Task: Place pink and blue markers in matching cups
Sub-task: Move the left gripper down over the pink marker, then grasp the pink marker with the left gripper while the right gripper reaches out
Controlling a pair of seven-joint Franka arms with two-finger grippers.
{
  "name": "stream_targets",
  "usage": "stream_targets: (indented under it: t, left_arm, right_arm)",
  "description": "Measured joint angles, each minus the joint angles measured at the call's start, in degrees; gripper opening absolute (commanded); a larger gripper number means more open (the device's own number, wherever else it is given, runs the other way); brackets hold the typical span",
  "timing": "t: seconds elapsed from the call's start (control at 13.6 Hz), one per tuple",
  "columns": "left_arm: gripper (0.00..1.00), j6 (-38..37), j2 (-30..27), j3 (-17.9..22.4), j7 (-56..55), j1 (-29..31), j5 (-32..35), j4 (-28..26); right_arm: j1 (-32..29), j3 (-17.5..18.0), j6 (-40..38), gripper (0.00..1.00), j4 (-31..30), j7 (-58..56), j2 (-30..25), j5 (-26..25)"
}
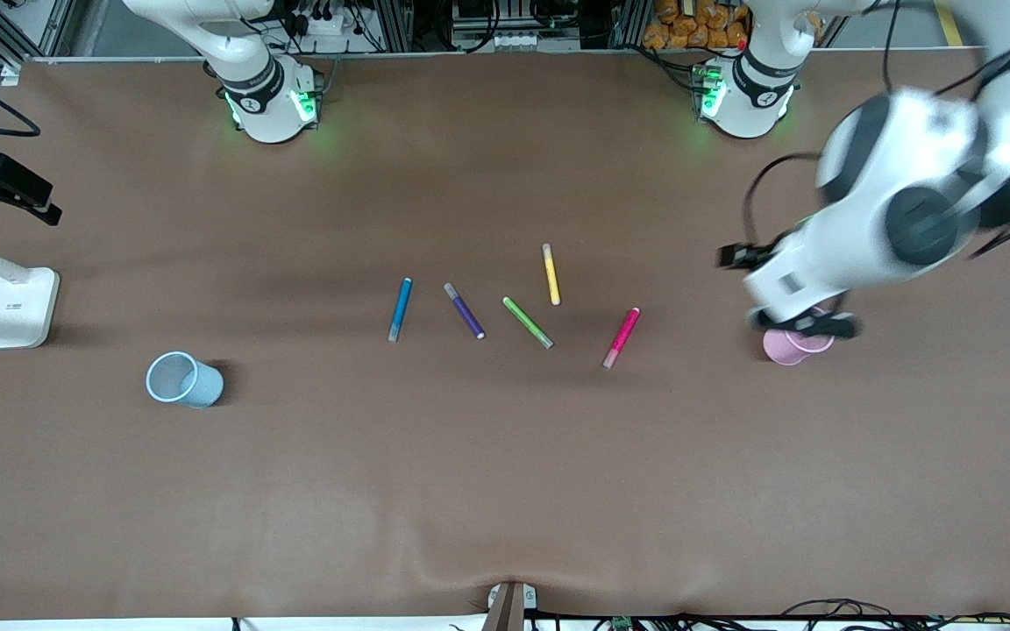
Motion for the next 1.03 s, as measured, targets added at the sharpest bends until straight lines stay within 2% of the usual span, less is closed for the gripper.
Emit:
stream_targets:
  t: [0.37, 0.66, 1.03]
  left_arm:
    - [1.0, 11.34, 11.35, -0.11, -4.34, -8.03, 1.13, 2.02]
    - [1.0, 20.01, 18.5, -0.12, -2.43, -8.95, 5.33, 2.42]
    - [1.0, 24.88, 23.4, -0.14, -1.62, -10.48, 5.59, 3.04]
  right_arm:
    - [-0.01, -0.02, -0.13, 1.0, 0.0, 0.0, 0.0, 0.0]
    - [0.03, 0.08, -0.25, 1.0, 0.0, 0.01, 0.03, 0.0]
    - [0.91, 0.53, -0.47, 1.0, -0.02, 0.01, 0.67, 0.08]
